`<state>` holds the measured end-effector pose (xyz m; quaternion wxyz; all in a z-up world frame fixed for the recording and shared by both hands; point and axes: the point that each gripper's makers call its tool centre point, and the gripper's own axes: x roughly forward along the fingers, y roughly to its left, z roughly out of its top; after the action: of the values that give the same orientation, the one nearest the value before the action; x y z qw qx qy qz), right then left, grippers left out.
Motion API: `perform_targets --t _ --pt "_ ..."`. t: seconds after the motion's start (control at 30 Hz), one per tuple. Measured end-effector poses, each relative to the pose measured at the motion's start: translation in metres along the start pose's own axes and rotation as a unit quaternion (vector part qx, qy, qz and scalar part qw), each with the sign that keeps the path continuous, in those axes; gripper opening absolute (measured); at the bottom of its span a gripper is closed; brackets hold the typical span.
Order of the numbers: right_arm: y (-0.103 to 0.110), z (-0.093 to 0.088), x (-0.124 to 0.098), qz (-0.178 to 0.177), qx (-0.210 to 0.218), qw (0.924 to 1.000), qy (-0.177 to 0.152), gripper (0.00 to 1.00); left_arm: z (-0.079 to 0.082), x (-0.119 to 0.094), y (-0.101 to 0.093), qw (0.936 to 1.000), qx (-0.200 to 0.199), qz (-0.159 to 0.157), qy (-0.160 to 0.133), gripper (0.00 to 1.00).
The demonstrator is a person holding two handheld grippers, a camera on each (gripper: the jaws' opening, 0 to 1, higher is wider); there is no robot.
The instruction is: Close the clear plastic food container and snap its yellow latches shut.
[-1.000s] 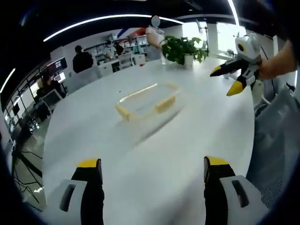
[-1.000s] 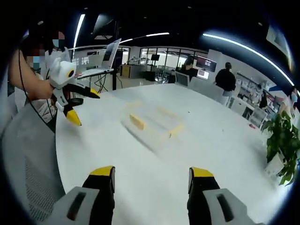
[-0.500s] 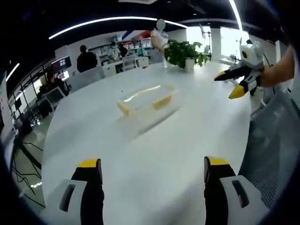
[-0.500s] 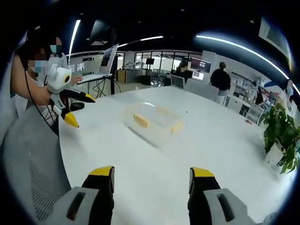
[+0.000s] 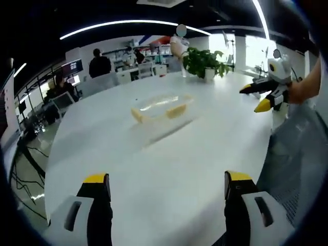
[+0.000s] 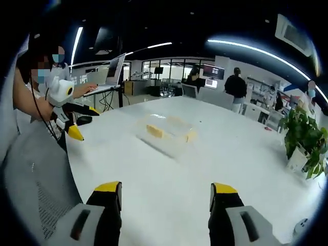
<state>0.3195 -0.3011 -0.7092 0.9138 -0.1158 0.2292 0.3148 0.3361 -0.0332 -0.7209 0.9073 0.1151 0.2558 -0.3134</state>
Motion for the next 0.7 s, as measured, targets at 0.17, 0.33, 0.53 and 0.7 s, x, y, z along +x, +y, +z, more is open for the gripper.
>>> perform_targets --t 0.17,0.33,0.53,0.7 --pt "0.002 0.000 -0.001 0.000 0.006 1.0000 -0.002 0.68 0.003 -0.005 0.002 0.9999 -0.003 0.004 -0.011 0.90" --pt "0.000 -0.002 -0.003 -0.004 0.009 0.9999 -0.001 0.68 0.001 -0.009 -0.002 0.9999 -0.003 0.004 -0.010 0.92" --pt "0.002 -0.005 -0.008 -0.008 0.009 0.9999 -0.001 0.68 -0.006 -0.015 -0.006 0.9999 -0.006 0.004 -0.008 0.92" --pt "-0.001 -0.007 -0.009 -0.015 0.013 0.9998 -0.001 0.68 -0.008 -0.019 -0.002 0.9995 -0.026 0.015 -0.012 0.92"
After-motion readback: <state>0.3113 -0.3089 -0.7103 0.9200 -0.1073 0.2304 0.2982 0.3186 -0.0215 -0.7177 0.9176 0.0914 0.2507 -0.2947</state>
